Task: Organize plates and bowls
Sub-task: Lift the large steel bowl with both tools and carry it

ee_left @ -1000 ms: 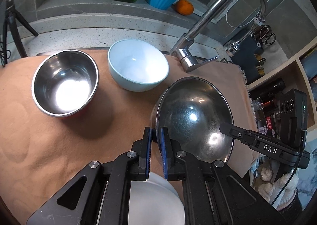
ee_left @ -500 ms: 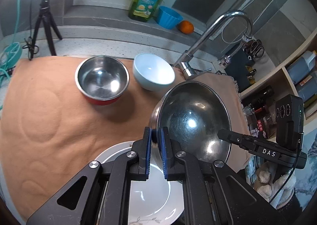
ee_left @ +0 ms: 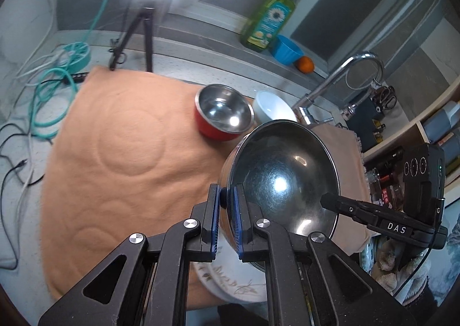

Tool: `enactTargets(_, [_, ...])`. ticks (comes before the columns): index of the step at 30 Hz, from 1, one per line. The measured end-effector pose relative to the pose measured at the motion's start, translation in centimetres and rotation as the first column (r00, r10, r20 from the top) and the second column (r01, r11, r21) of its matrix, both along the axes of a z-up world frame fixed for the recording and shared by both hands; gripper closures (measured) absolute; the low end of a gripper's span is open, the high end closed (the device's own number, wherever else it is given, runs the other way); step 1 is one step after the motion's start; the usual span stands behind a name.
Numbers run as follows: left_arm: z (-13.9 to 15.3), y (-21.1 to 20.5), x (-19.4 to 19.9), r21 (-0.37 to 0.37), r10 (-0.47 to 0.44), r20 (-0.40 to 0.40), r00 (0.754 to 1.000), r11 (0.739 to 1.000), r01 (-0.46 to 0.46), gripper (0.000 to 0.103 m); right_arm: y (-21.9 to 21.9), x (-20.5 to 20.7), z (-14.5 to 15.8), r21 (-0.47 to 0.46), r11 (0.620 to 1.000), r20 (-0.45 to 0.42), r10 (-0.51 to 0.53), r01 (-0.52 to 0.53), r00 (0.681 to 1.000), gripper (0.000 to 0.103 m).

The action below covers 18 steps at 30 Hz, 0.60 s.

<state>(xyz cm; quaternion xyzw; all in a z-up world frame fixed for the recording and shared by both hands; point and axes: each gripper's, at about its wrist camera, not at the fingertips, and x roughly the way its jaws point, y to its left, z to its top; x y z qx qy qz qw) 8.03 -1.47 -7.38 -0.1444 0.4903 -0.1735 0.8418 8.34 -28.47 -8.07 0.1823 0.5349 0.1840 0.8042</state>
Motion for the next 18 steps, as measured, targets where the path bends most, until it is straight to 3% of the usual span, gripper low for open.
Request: enactTargets(18, [-3.2,9.9,-2.1,0.004,0.205,-0.065,0.977,0.979,-0.205,0.095,11.1,1.3,-3.5,0.014,0.986,-0.063,0.169,-0.169,0.984,0.087])
